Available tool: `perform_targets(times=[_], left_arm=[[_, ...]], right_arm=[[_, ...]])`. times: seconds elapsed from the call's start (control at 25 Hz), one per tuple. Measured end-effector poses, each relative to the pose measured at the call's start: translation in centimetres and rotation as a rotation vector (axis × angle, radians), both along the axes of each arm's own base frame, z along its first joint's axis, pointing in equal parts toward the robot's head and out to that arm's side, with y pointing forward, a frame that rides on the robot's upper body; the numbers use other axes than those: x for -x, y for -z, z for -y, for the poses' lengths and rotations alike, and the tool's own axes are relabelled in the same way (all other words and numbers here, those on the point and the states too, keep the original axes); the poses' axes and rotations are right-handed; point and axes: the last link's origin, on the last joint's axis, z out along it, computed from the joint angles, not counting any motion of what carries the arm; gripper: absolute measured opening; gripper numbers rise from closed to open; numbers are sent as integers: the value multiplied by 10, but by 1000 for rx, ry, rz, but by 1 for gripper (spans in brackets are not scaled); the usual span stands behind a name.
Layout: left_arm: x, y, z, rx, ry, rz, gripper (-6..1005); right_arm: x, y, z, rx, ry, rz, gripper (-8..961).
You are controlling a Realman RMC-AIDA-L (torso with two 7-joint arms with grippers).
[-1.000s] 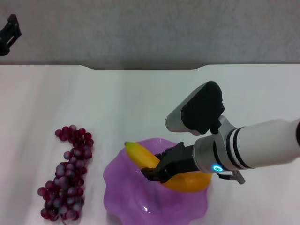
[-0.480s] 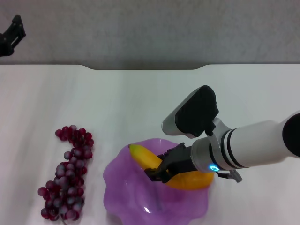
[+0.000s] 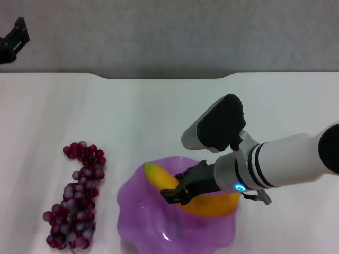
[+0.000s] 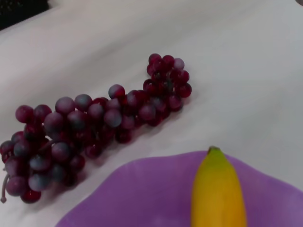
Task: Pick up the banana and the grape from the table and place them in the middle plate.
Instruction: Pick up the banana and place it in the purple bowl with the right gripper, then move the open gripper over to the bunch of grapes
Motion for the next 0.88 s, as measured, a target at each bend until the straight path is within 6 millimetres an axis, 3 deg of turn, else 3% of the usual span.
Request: perform_targets(times=[0.52,0.72,0.88], left_arm=[[1,0,1,1,-3,0,789],[-1,4,1,13,5,-19,788],[-2,7,1,20,10,-32,788]], right_arm=[[9,-8,-8,-50,-14,-47,528],[21,-40,-15,-220,-85,-186,528],[13,-76,-17,-412,-104,-263,527]])
